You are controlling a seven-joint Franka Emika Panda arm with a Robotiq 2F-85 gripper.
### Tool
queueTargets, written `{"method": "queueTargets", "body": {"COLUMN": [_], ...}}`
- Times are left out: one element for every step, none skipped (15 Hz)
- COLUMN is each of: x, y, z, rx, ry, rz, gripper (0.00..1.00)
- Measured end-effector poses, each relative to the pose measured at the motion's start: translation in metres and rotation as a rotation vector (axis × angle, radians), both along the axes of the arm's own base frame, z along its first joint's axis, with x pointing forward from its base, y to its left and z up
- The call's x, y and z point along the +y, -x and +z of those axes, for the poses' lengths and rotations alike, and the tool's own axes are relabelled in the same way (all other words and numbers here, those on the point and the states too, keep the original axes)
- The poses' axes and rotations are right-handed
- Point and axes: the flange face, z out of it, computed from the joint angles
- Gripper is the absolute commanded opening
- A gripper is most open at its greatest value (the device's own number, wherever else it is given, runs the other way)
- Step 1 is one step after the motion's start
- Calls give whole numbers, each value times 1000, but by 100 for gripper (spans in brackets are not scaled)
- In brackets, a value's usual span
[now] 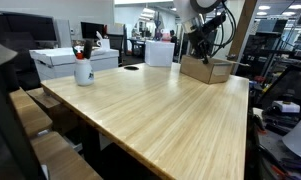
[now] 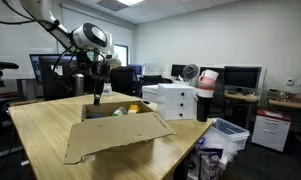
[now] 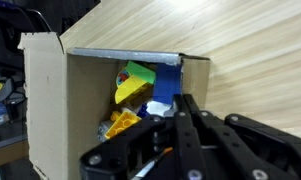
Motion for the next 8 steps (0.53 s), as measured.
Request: {"method": "queueTargets", "body": {"x": [4,7,10,16,20,26,33,39], "y": [1,1,2,4,6,8,11,13], "z": [-1,-3,-4,-6,-7,-9,-11,-13], "rx": [0,2,3,5,6,8,12,16], "ry": [20,37,53,77,93,109,128,139], "rz": [10,21,32,50,64,81,106,126], "gripper": [5,5,5,5,5,5,4,5]}}
